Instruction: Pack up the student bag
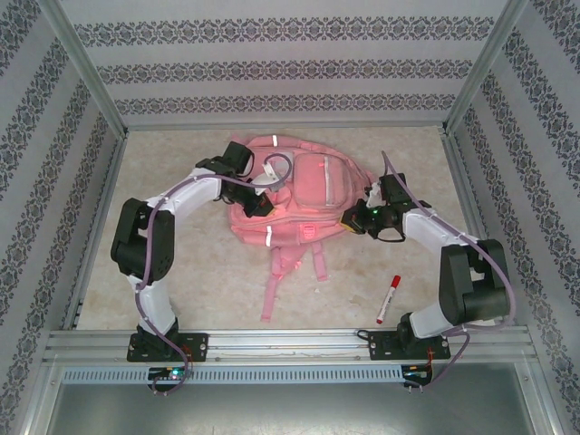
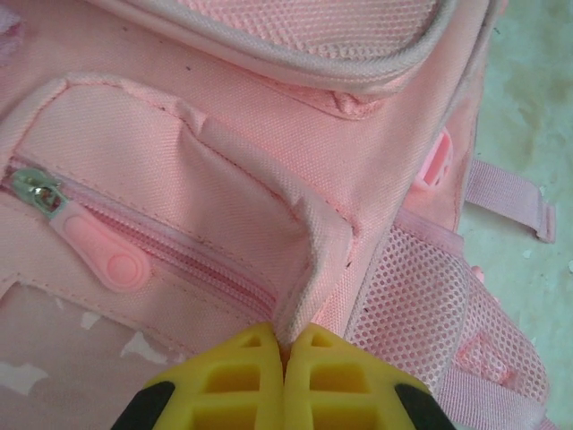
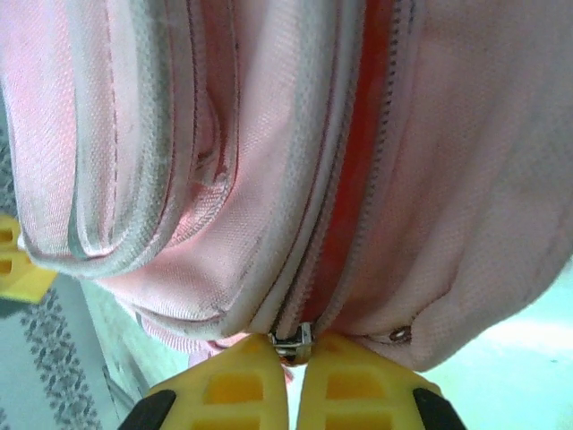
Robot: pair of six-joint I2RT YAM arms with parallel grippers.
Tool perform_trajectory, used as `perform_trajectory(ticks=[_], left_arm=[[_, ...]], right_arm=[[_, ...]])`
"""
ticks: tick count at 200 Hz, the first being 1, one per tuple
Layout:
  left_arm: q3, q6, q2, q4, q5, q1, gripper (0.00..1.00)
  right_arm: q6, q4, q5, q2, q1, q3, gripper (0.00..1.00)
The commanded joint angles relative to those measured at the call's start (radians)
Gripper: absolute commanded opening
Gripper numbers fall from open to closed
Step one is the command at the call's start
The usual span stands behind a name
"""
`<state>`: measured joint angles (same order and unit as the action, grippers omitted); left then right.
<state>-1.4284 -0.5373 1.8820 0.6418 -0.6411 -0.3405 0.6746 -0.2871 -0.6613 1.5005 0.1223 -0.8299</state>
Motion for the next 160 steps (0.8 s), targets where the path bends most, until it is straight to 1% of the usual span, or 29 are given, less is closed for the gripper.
perform_trajectory(ticks=[1, 7, 12, 21, 27, 34, 42, 49, 64, 75, 86, 108, 127, 146, 160], left_arm=[[0.002, -0.038, -0.032, 0.058, 0.160, 0.098, 0.04], [-0.007, -0.047, -0.029, 0.067, 0.142, 0.098, 0.08], [-0.012, -0.057, -0.028, 0.073, 0.116, 0.098, 0.15], [-0.014, -0.097, -0.031, 0.090, 0.001, 0.098, 0.30], [-0.010, -0.135, -0.042, 0.100, -0.079, 0.094, 0.38], [0.005, -0.162, -0.059, 0.094, -0.146, 0.086, 0.46], [0.028, -0.209, -0.085, 0.082, -0.200, 0.070, 0.52], [0.051, -0.255, -0.109, 0.068, -0.222, 0.051, 0.55], [0.093, -0.290, -0.146, 0.007, -0.199, 0.008, 0.62], [0.098, -0.282, -0.152, -0.025, -0.178, -0.012, 0.63], [0.086, -0.258, -0.146, -0.046, -0.178, -0.020, 0.62], [0.077, -0.168, -0.134, -0.107, -0.145, -0.028, 0.61], [0.084, -0.153, -0.130, -0.137, -0.126, -0.032, 0.60], [0.095, -0.159, -0.127, -0.140, -0.119, -0.031, 0.60], [0.104, -0.165, -0.129, -0.135, -0.113, -0.032, 0.60]], right_arm=[[-0.089, -0.069, 0.060, 0.003, -0.046, -0.020, 0.10], [-0.106, -0.074, 0.055, -0.003, -0.045, -0.021, 0.13], [-0.119, -0.085, 0.058, -0.008, -0.042, -0.023, 0.15], [-0.146, -0.107, 0.060, -0.017, -0.034, -0.030, 0.18], [-0.162, -0.122, 0.066, -0.021, -0.027, -0.036, 0.20], [-0.179, -0.143, 0.081, -0.027, -0.013, -0.042, 0.23], [-0.199, -0.159, 0.096, -0.036, 0.010, -0.049, 0.25], [-0.211, -0.169, 0.118, -0.042, 0.030, -0.054, 0.27], [-0.234, -0.187, 0.192, -0.053, 0.074, -0.062, 0.33], [-0.246, -0.188, 0.242, -0.061, 0.108, -0.067, 0.37], [-0.258, -0.195, 0.281, -0.064, 0.144, -0.084, 0.39], [-0.287, -0.266, 0.423, -0.047, 0.225, -0.165, 0.40], [-0.298, -0.310, 0.521, -0.012, 0.281, -0.226, 0.41], [-0.284, -0.325, 0.584, 0.029, 0.312, -0.263, 0.40], [-0.278, -0.325, 0.596, 0.059, 0.333, -0.286, 0.40]])
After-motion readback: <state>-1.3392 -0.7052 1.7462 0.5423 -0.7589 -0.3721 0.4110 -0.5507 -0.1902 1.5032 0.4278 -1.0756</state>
